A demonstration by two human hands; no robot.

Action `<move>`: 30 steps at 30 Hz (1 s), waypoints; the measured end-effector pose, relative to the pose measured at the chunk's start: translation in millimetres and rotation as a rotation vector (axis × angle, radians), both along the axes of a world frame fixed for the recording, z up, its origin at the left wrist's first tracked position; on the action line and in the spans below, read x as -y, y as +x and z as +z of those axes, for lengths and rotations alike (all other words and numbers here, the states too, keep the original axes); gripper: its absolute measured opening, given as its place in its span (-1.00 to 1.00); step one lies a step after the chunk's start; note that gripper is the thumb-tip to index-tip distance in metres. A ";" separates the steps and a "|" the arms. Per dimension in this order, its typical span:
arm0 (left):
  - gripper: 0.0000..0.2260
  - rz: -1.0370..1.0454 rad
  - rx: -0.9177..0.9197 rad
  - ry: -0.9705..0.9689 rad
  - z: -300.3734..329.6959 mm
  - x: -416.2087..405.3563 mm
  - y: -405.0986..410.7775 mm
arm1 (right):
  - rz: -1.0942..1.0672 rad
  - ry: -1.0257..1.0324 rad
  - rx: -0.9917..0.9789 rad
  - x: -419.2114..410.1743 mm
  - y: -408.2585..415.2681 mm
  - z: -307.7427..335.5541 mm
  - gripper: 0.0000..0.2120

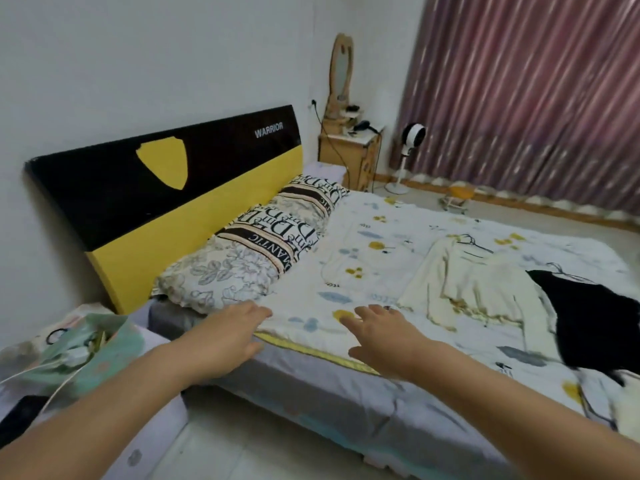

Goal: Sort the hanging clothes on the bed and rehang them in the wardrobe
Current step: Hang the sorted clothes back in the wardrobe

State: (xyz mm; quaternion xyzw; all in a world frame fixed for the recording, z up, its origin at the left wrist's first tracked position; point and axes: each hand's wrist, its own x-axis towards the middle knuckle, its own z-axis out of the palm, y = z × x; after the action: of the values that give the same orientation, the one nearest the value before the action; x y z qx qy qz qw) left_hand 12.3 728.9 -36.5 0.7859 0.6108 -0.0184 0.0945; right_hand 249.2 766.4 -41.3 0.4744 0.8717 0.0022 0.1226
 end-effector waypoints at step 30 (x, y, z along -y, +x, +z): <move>-0.55 -0.875 -0.033 0.046 -26.2 -314.5 418.1 | -0.862 -0.075 -0.104 -120.5 353.9 -25.4 -0.55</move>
State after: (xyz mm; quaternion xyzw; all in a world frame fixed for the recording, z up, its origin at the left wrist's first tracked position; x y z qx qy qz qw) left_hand 430.4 1043.3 -62.8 0.9721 0.2220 -0.0555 0.0506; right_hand 603.0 886.9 -66.7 0.7897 0.5983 -0.1051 0.0854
